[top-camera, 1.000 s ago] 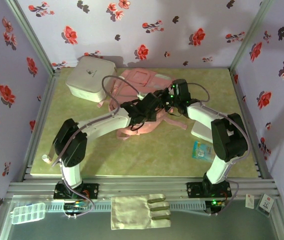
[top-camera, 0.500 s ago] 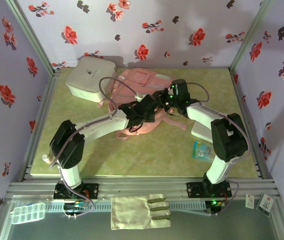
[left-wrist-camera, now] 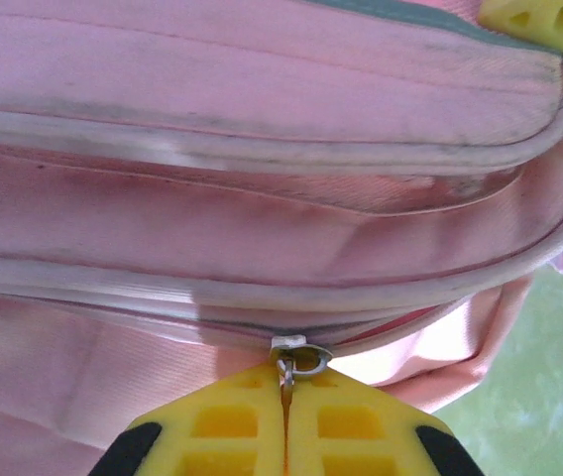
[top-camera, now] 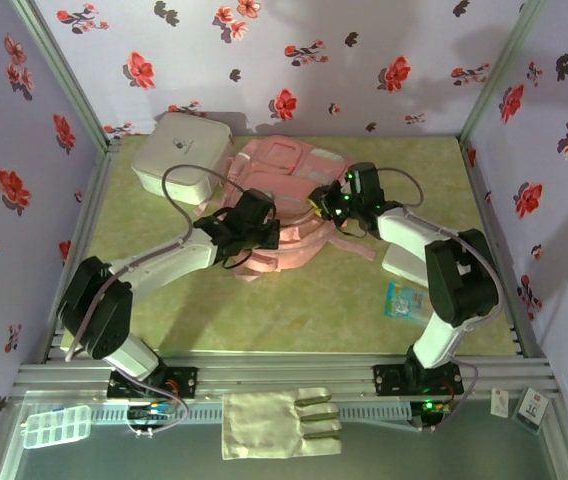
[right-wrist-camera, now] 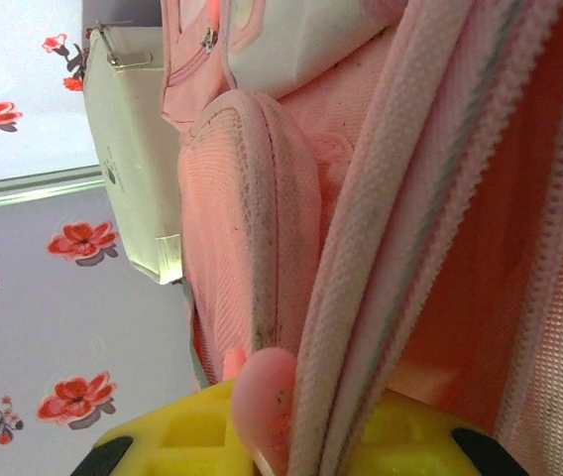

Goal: Pack the student bag
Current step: Unzip the student bag at the center of the table.

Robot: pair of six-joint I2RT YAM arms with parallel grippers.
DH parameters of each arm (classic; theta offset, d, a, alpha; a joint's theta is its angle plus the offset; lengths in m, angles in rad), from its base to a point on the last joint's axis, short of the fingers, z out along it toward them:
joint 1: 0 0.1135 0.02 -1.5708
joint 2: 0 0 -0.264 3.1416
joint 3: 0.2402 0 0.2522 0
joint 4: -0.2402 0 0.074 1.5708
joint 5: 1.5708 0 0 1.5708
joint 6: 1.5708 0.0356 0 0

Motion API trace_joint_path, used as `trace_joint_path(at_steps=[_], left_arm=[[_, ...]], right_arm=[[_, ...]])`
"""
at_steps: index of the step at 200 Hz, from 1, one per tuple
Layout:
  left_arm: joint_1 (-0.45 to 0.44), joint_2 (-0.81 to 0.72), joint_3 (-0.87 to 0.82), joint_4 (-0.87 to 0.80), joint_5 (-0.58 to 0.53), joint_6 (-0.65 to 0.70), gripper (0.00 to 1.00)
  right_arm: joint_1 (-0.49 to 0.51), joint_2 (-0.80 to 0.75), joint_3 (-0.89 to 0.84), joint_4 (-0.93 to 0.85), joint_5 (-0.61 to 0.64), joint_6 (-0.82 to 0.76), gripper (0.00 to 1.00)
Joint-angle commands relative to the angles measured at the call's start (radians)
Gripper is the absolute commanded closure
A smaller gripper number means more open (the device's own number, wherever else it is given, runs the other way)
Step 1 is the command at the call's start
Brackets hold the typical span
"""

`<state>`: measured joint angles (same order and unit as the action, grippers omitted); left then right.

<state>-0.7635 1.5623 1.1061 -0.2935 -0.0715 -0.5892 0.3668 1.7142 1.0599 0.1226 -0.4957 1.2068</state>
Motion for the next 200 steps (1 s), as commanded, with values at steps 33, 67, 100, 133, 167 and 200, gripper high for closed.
trace_joint_path(at_steps=[33,67,100,133,167,200], left_arm=[[0.043,-0.072,-0.025,0.066,0.19,0.154,1.0],[0.014,-0.024,0.014,0.085,0.252,0.187,1.0],[-0.009,-0.008,0.035,0.085,0.297,0.206,1.0],[-0.02,-0.001,0.049,0.077,0.331,0.216,1.0],[-0.027,0.019,0.083,0.022,0.345,0.247,1.0],[-0.025,0.01,0.098,-0.04,0.339,0.29,1.0]], right_arm=[[-0.008,-0.081,-0.024,-0.023,0.133,-0.057,0.76],[0.074,-0.132,-0.099,0.043,0.22,0.038,0.51],[0.139,-0.215,-0.198,0.111,0.326,0.138,0.48],[0.203,-0.244,-0.228,0.111,0.398,0.195,0.49],[0.231,-0.238,-0.262,0.177,0.458,0.254,0.55],[0.226,-0.219,-0.263,0.242,0.489,0.254,0.74]])
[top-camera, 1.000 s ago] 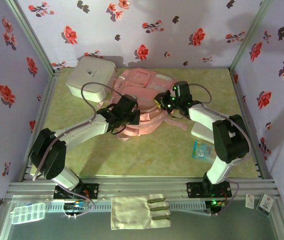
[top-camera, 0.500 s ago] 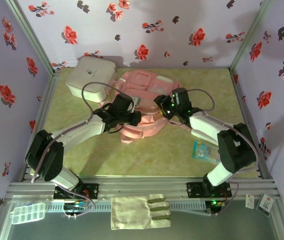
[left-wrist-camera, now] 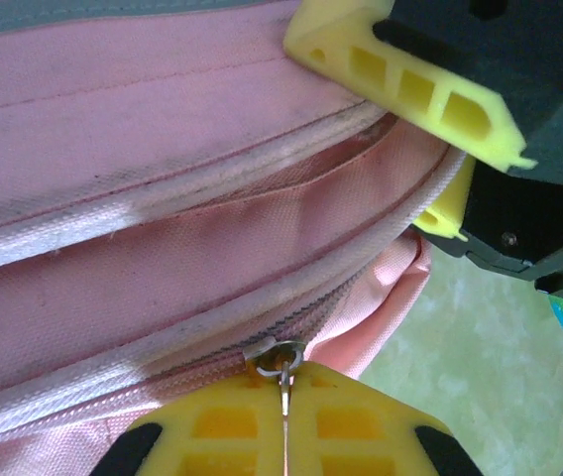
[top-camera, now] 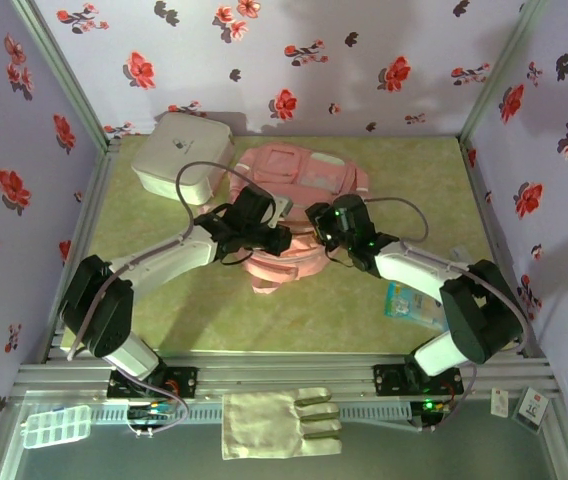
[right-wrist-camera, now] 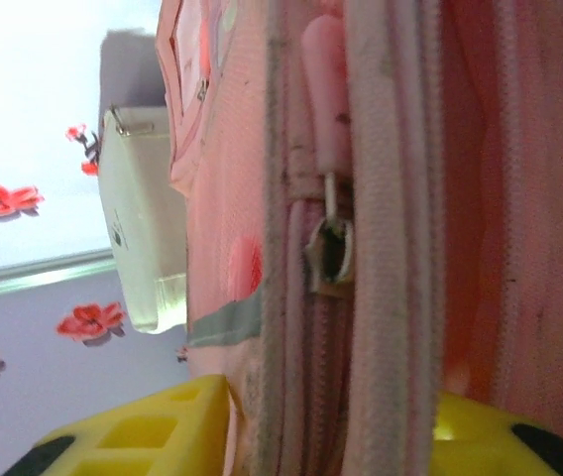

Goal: Pack the student bag
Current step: Unzip the student bag at the center of the table.

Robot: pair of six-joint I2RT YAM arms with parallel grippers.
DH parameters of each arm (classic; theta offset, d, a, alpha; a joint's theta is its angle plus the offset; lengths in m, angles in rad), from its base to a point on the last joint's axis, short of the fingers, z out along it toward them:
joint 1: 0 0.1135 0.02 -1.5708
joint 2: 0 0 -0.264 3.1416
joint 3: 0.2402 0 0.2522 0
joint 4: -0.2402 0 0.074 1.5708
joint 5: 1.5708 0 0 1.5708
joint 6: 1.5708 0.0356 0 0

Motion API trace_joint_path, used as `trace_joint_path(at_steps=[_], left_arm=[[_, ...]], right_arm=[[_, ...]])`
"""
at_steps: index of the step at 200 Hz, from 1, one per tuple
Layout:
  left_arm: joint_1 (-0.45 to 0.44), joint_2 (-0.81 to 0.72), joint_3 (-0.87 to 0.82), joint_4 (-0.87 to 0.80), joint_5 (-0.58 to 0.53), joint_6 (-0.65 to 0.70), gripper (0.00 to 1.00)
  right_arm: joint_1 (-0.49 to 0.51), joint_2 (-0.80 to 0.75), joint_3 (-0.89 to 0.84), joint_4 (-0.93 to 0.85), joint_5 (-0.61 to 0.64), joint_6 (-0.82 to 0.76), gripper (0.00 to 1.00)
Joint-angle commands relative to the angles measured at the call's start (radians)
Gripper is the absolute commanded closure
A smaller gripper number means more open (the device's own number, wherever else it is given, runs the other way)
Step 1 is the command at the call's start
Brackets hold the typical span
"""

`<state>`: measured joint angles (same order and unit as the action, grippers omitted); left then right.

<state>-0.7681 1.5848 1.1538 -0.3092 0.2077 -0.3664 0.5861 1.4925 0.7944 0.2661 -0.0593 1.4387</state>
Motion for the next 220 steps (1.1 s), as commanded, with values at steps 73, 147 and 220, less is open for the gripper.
trace_joint_path(at_steps=[73,147,220], left_arm=[[0.046,-0.054,-0.05,0.017,0.048,0.161,1.0],[0.111,-0.039,-0.02,-0.053,0.05,0.282,1.0],[0.178,-0.022,-0.007,0.026,0.056,0.301,1.0]], right_arm=[[-0.134,-0.074,0.028,-0.097,-0.111,-0.154,0.87],[-0.296,-0.1,0.088,-0.227,-0.266,-0.338,0.88],[-0.379,-0.021,0.22,-0.3,-0.34,-0.458,0.85]])
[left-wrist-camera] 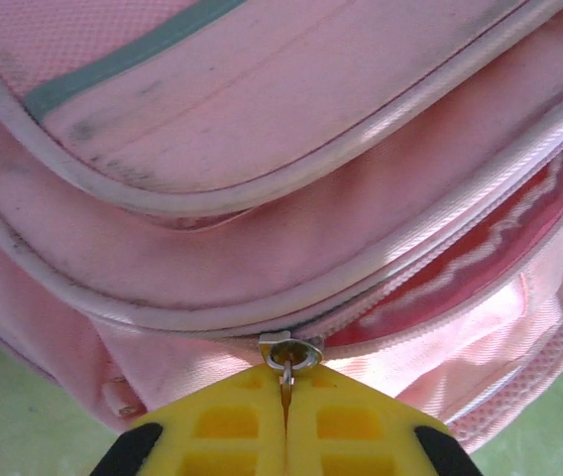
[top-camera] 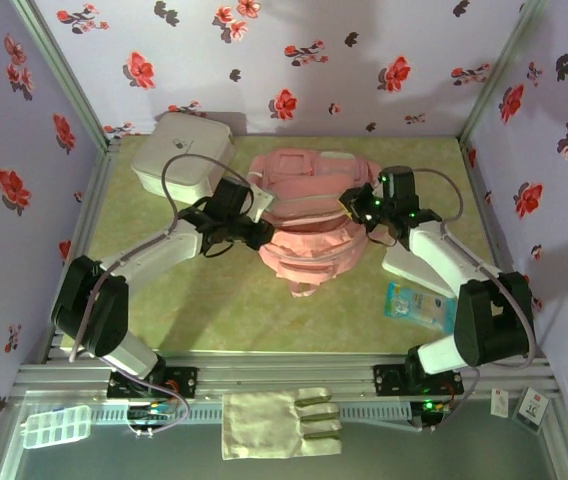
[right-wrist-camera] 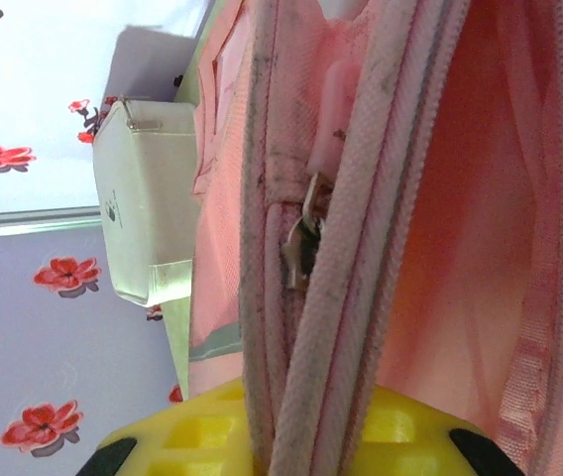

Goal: Pack the student bag
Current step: Unzip the student bag at the center of the table.

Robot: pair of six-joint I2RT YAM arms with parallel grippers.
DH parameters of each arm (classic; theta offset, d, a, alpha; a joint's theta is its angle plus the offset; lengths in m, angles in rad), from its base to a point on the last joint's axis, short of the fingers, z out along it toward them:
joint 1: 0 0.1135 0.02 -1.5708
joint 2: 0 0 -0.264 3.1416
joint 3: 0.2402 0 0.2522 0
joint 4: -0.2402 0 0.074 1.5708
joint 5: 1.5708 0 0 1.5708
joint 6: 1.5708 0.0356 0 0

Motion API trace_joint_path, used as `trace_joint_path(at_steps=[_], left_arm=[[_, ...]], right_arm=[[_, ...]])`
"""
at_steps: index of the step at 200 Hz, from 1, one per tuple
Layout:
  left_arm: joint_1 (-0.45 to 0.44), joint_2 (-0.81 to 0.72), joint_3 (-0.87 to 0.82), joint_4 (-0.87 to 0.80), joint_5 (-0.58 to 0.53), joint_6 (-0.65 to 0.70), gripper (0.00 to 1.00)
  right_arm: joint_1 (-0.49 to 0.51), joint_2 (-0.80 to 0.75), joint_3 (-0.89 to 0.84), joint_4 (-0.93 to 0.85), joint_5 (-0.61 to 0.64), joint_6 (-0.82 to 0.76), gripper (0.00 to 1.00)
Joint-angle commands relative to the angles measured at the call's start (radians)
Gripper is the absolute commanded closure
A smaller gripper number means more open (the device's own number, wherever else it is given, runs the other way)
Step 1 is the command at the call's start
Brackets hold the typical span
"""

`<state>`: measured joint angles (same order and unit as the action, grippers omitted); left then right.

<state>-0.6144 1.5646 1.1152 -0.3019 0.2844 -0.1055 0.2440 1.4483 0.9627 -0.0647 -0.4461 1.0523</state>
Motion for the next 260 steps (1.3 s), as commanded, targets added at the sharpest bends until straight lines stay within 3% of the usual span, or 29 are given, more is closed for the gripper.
trace_joint_path(at_steps=[1,25,53,114,129,142,158,175,217,260], left_arm=[[0.024,-0.001,0.034,0.019,-0.016,0.041,1.0],[0.008,-0.011,0.046,0.059,0.038,0.061,1.0],[-0.013,-0.02,0.039,0.105,0.038,0.047,1.0],[-0.07,0.007,0.032,0.159,0.043,0.05,1.0],[-0.073,0.006,0.021,0.168,0.045,0.06,1.0],[-0.073,-0.002,0.012,0.166,0.045,0.067,1.0],[-0.069,-0.018,-0.006,0.154,0.044,0.126,1.0],[-0.061,-0.05,-0.042,0.153,0.043,0.188,1.0],[0.009,-0.107,-0.134,0.157,0.04,0.267,1.0],[0.078,-0.019,-0.098,0.122,0.04,0.313,1.0]], right_arm=[[-0.037,0.024,0.052,0.032,0.046,-0.07,0.84],[-0.033,-0.007,-0.008,0.102,0.04,0.018,0.58],[-0.014,-0.075,-0.092,0.161,0.07,0.165,0.42],[0.174,-0.092,-0.156,0.205,0.212,0.371,0.35],[0.208,-0.072,-0.15,0.216,0.236,0.385,0.39],[0.22,-0.06,-0.148,0.214,0.256,0.384,0.49],[0.22,-0.058,-0.146,0.206,0.283,0.348,0.71],[0.215,-0.063,-0.127,0.152,0.289,0.298,0.8],[0.185,-0.093,-0.113,0.092,0.258,0.222,0.88],[0.166,-0.082,-0.077,0.055,0.174,0.145,0.89]])
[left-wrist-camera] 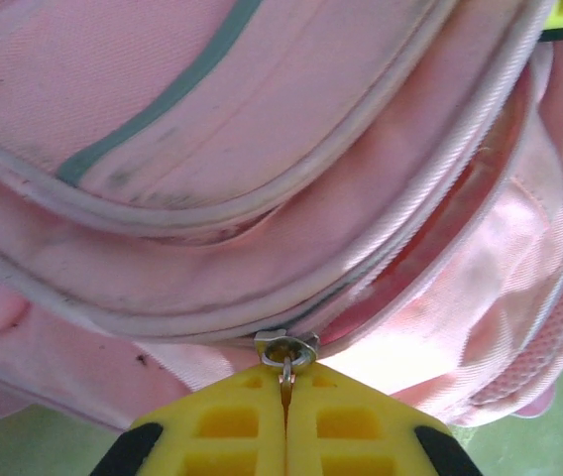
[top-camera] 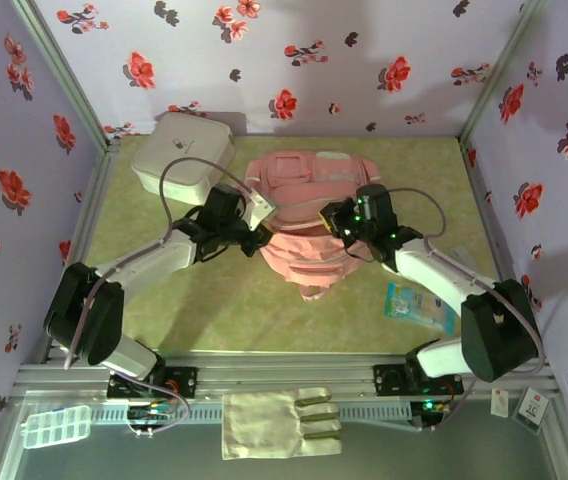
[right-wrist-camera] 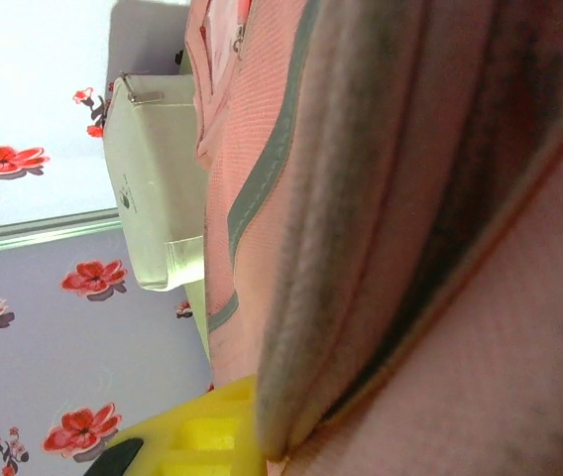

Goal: Pack the student bag
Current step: Unzip the student bag at the center of the table.

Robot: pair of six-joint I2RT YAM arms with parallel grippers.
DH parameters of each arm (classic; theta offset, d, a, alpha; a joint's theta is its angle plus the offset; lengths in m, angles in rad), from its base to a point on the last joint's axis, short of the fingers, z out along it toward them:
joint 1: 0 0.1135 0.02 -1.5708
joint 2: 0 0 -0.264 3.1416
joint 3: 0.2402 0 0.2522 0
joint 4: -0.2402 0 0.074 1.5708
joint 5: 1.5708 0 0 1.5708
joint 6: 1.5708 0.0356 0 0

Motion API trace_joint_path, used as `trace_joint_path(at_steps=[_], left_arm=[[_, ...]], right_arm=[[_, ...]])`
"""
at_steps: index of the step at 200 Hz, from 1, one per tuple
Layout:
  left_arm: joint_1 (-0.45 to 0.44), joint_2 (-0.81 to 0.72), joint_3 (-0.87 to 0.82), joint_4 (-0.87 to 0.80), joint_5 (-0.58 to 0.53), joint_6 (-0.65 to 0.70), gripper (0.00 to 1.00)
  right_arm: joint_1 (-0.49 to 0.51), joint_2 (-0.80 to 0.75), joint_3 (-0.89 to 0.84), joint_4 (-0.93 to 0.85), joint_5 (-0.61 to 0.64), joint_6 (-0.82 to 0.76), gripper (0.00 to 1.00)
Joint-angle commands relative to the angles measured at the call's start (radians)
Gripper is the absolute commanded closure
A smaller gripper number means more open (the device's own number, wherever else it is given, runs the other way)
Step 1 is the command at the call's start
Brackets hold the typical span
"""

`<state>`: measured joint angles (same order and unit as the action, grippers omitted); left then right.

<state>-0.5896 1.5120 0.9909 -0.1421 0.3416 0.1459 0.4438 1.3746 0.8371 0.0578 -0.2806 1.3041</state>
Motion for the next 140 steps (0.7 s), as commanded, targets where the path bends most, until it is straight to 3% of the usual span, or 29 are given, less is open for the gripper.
trace_joint_path(at_steps=[1,72,106,140], left_arm=[[0.053,0.035,0.029,-0.04,-0.017,0.064,1.0],[0.11,0.186,0.201,-0.135,-0.016,0.174,1.0],[0.144,0.274,0.296,-0.096,-0.022,0.074,1.0],[0.157,0.341,0.378,-0.097,-0.144,-0.014,0.99]], right_arm=[[-0.035,-0.008,0.049,-0.069,0.007,-0.108,0.89],[-0.08,0.03,0.091,-0.107,-0.057,-0.189,0.9],[-0.08,0.109,0.135,-0.087,-0.095,-0.216,0.9],[-0.07,0.156,0.156,-0.04,-0.105,-0.184,0.9]])
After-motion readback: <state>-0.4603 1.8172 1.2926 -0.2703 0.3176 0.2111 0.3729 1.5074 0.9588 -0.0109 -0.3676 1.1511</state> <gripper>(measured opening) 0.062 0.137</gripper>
